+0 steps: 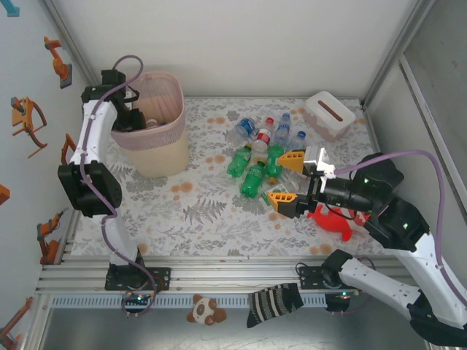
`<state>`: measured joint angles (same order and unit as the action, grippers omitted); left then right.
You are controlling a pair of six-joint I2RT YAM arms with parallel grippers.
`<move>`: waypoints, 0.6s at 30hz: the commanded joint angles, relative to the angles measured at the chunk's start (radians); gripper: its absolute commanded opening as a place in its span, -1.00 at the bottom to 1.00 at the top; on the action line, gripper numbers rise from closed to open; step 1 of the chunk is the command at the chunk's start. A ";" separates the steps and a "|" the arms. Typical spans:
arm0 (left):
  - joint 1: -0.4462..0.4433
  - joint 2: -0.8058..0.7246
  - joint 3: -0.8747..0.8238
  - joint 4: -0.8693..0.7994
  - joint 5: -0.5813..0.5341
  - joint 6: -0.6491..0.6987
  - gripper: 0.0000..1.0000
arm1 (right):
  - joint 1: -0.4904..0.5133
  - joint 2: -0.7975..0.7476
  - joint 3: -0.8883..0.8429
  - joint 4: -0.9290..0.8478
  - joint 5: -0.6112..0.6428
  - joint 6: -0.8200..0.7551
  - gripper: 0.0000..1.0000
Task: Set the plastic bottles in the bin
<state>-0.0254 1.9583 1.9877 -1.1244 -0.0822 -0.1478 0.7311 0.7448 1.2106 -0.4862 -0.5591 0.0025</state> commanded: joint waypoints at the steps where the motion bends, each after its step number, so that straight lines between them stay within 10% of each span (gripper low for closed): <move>1: -0.014 0.048 0.051 -0.080 -0.071 -0.016 0.02 | 0.007 0.000 0.012 -0.002 0.002 -0.011 0.74; 18: -0.022 0.149 0.042 -0.061 0.027 -0.048 0.46 | 0.007 -0.025 0.001 -0.003 0.016 -0.008 0.73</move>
<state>-0.0395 2.1017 2.0342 -1.1603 -0.0952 -0.1829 0.7311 0.7345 1.2106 -0.4908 -0.5552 0.0025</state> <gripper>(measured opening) 0.717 0.868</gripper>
